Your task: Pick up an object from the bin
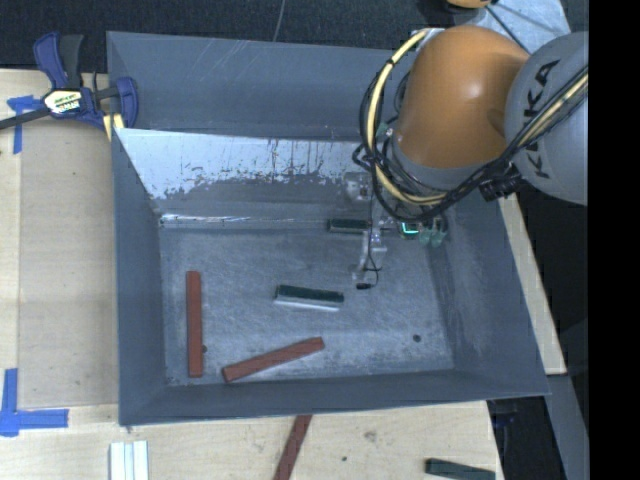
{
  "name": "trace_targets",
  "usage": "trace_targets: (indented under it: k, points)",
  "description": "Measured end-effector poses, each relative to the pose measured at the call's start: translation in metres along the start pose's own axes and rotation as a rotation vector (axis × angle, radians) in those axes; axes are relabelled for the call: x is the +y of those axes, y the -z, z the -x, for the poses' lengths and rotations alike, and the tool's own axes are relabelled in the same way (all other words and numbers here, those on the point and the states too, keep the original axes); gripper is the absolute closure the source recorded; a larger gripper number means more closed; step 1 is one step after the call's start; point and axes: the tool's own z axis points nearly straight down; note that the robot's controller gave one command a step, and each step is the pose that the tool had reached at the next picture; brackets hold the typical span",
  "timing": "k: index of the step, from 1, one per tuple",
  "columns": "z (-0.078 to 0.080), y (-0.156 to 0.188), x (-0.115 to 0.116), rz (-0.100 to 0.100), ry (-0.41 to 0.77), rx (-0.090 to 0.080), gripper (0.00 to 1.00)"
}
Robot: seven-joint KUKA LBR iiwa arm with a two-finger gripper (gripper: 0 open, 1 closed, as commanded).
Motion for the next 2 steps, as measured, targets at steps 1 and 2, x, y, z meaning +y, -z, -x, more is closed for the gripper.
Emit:
trace_targets:
  k: [1, 2]
  points:
    - [0.002, 0.004, 0.000, 0.000, -0.001, -0.008, 0.00]
    - [-0.007, -0.025, 0.006, -0.001, 0.061, -0.014, 0.00]
